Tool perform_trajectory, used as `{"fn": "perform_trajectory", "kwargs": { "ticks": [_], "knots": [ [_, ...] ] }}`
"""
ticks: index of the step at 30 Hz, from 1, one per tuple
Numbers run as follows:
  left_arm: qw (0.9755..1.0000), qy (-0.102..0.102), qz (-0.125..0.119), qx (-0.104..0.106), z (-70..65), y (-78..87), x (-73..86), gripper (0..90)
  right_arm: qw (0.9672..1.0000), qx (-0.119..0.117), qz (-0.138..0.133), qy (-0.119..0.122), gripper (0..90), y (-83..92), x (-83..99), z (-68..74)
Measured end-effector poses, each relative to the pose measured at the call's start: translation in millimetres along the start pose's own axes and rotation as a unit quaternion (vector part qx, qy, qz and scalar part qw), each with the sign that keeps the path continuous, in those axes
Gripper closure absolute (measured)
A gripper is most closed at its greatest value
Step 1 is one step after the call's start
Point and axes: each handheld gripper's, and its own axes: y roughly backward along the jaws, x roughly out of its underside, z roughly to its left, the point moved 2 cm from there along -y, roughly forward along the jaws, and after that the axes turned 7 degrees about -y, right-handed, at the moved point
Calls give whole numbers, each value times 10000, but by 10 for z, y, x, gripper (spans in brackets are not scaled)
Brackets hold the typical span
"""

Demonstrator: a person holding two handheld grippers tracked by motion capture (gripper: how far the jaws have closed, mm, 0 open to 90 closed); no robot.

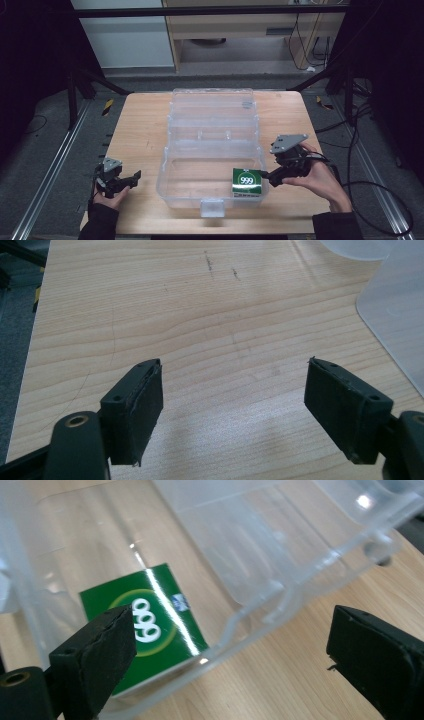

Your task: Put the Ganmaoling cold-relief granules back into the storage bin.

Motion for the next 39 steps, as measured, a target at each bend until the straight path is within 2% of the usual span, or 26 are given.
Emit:
{"fn": "perform_trajectory", "kwargs": {
  "ticks": [4, 7, 11, 13, 16, 20, 27, 31, 35, 39],
  "knots": [
    [10000, 1, 2, 3, 0, -2, 1, 230, 9984, 280, -277, -406, 61, 42, 151, -102],
    [10000, 3, 10, 5, 0, -4, 1, 232, 9946, 461, -576, -726, 65, 66, 270, -174],
    [10000, -3, 11, 11, -4, -3, 0, 236, 9872, 697, -863, -1149, 73, 90, 416, -263],
    [10000, -2, 16, 20, -3, -4, 1, 246, 9823, 813, -971, -1382, 70, 82, 503, -306],
    [10000, -4, 26, 35, -4, -6, 2, 256, 9769, 955, -1064, -1587, 63, 51, 612, -361],
    [10000, 0, 28, 38, -3, -6, 3, 272, 9696, 1165, -1071, -1868, 59, -15, 759, -451],
    [10000, -7, 36, 27, -2, -7, 6, 274, 9628, 1344, -945, -2145, 52, -152, 1002, -528],
    [10000, -11, 55, 16, 3, -20, 12, 266, 9574, 1473, -900, -2314, 41, -198, 1135, -563],
    [10000, -2, 79, -40, 20, -32, 27, 248, 9559, 1586, -755, -2353, 30, -237, 1268, -601],
    [9999, -5, 128, -60, 27, -54, 41, 230, 9507, 1712, -613, -2513, 28, -254, 1378, -644]
  ]
}}
